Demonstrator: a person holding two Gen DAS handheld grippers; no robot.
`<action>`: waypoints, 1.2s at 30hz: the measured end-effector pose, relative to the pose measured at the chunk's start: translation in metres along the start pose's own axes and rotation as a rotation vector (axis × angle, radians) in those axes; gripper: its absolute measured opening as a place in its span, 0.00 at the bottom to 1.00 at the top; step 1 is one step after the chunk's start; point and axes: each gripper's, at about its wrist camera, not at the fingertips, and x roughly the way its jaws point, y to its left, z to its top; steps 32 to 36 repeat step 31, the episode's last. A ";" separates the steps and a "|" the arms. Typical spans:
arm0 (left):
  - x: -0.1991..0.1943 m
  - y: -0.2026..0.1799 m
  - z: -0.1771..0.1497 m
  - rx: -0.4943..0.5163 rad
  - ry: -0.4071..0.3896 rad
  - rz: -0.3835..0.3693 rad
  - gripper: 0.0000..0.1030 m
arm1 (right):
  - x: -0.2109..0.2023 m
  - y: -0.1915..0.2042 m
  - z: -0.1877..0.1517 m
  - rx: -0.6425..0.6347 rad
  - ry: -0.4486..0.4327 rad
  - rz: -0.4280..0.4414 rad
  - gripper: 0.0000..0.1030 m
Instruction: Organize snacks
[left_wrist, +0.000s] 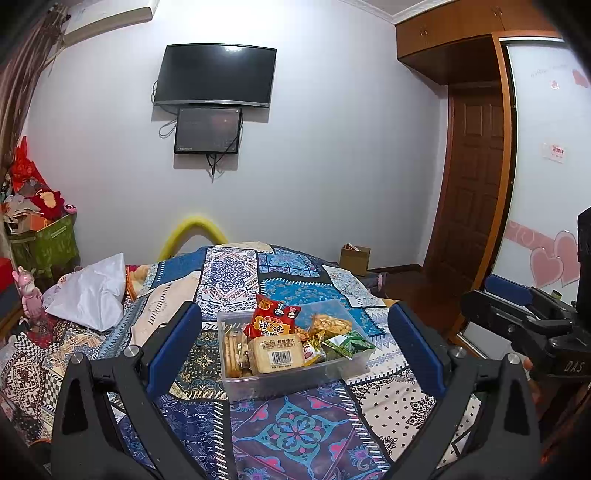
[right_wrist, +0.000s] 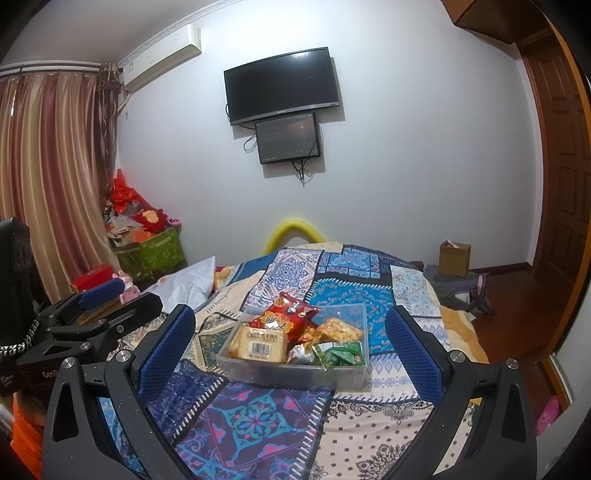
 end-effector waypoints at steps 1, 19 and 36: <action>0.000 0.000 0.000 0.001 0.000 0.001 0.99 | 0.000 -0.001 -0.001 -0.002 0.001 -0.001 1.00; 0.000 -0.004 0.000 0.000 0.000 -0.001 0.99 | 0.002 -0.003 -0.001 0.003 0.003 -0.005 1.00; 0.003 -0.002 -0.002 -0.013 0.010 -0.012 0.99 | 0.006 -0.007 -0.002 0.012 0.011 -0.011 1.00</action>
